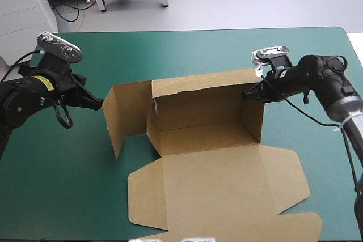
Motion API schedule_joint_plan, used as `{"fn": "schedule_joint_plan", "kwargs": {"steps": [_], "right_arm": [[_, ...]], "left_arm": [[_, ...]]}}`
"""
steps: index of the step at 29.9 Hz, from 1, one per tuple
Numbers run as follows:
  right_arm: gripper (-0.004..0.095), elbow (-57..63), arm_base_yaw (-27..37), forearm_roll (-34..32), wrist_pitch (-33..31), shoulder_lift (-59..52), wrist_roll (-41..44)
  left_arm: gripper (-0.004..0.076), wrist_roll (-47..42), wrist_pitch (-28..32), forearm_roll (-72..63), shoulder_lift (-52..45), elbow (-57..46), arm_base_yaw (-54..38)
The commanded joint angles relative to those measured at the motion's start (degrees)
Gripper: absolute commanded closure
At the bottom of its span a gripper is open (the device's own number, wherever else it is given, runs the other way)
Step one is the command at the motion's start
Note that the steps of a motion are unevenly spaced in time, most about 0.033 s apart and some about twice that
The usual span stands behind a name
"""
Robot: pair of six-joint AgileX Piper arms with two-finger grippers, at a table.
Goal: Fold the box
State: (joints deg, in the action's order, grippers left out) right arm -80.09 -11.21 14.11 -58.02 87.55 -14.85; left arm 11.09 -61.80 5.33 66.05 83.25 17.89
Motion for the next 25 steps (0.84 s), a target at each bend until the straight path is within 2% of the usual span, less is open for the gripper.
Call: {"fn": "schedule_joint_plan", "kwargs": {"steps": [1,10,12,15,22,25], "right_arm": [[0.0931,-4.47,0.04,-0.94,-2.13,4.50,-0.09],[0.0927,-17.13,0.04,-1.21,-2.12,15.71,-1.19],[0.0901,-19.20,0.04,-0.88,-2.12,17.39,-2.03],[0.0789,-20.76,0.04,-0.30,-2.22,18.63,-2.21],[0.0312,-20.91,0.04,-0.51,-3.37,18.61,-3.55],[0.0193,-21.17,0.04,-0.51,-4.91,18.38,-3.55]], "left_arm": [[0.0733,-0.59,6.33,0.09,-1.18,1.37,0.01],[0.0733,-0.59,7.35,-0.55,-1.18,1.37,0.01],[0.0733,-0.59,7.63,-0.55,-1.18,1.37,0.01],[0.0733,-0.59,7.63,-0.55,-1.18,1.37,0.01],[0.0740,-0.59,7.86,-0.55,-1.18,1.37,0.01],[0.0747,-0.59,8.01,-0.55,-1.18,1.37,0.01]]}}
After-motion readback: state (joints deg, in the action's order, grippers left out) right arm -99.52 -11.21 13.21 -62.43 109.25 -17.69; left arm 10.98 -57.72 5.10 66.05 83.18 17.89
